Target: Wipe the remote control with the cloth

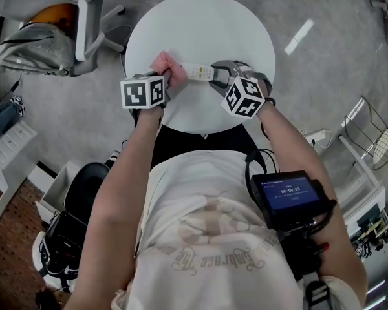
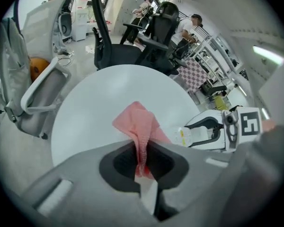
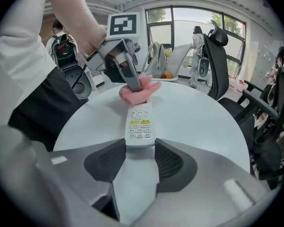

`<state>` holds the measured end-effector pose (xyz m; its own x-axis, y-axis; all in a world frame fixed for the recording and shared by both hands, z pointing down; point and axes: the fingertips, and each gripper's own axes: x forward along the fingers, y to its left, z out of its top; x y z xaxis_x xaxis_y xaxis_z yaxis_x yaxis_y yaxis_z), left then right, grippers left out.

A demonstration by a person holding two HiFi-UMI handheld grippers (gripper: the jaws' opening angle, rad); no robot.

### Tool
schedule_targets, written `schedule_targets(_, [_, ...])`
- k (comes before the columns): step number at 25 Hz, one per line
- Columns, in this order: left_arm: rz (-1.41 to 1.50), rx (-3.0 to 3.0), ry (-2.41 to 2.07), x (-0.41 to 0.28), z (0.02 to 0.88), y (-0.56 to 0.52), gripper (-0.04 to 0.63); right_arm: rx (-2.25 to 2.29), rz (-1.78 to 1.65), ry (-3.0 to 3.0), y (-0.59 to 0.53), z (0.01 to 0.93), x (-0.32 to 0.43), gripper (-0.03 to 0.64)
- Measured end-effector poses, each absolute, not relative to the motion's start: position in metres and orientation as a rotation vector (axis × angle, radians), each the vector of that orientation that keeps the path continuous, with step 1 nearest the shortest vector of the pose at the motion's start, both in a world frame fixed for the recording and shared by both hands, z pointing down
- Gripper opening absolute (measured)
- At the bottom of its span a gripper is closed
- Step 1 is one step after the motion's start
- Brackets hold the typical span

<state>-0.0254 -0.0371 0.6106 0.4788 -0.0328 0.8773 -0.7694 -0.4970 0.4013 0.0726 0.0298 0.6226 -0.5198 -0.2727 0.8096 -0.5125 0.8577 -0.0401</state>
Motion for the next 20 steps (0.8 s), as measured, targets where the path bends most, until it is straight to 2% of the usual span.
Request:
schedule_targets(8, [1.014,1.783,-0.814,-0.088,0.613,-0.055,0.020,0.522,0.366,-2.089,0.020,0.622,0.066,0.212])
schedule_targets(13, [0.881,1.759,-0.866,-0.095,0.602,-0.046,0.020,0.495,0.335,-2.044,0.004,0.609,0.061,0.263])
schedule_targets(20, [0.725,1.746,-0.887,-0.113,0.589,-0.042,0.020,0.377,0.399,-1.821,-0.003,0.634,0.041,0.299])
